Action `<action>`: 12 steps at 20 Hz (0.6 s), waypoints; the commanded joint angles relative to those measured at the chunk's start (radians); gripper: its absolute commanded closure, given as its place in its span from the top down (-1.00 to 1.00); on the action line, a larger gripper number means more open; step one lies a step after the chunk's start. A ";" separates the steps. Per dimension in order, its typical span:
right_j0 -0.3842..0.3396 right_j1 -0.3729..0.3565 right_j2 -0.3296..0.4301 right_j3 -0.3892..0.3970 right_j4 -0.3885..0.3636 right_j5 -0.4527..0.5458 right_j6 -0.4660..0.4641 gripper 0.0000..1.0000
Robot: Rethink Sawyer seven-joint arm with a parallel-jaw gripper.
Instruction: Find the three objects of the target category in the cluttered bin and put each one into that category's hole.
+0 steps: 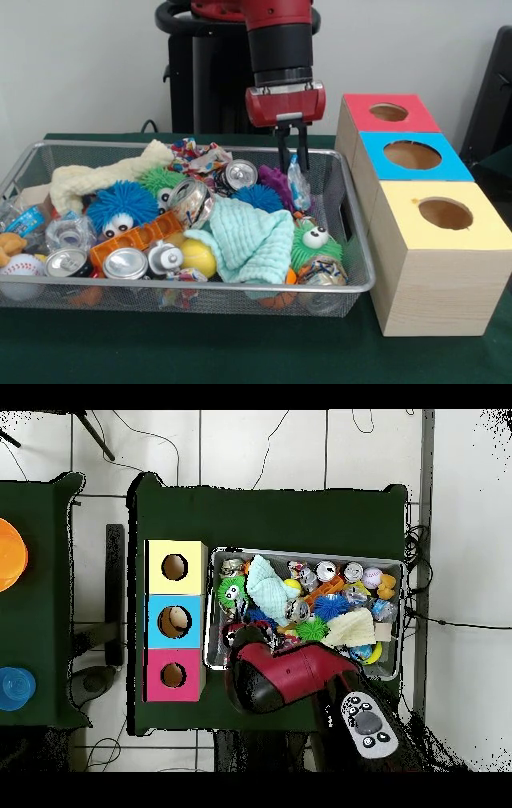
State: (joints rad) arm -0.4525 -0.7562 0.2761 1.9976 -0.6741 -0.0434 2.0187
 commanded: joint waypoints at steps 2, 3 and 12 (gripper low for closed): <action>0.002 -0.071 0.089 0.067 0.048 0.188 0.015 -1.00; 0.009 -0.079 0.084 0.069 0.053 0.203 0.013 -1.00; 0.016 -0.151 0.094 0.109 0.092 0.329 -0.028 -1.00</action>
State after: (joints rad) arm -0.4242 -0.8465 0.2906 2.0257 -0.6251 0.1262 2.0187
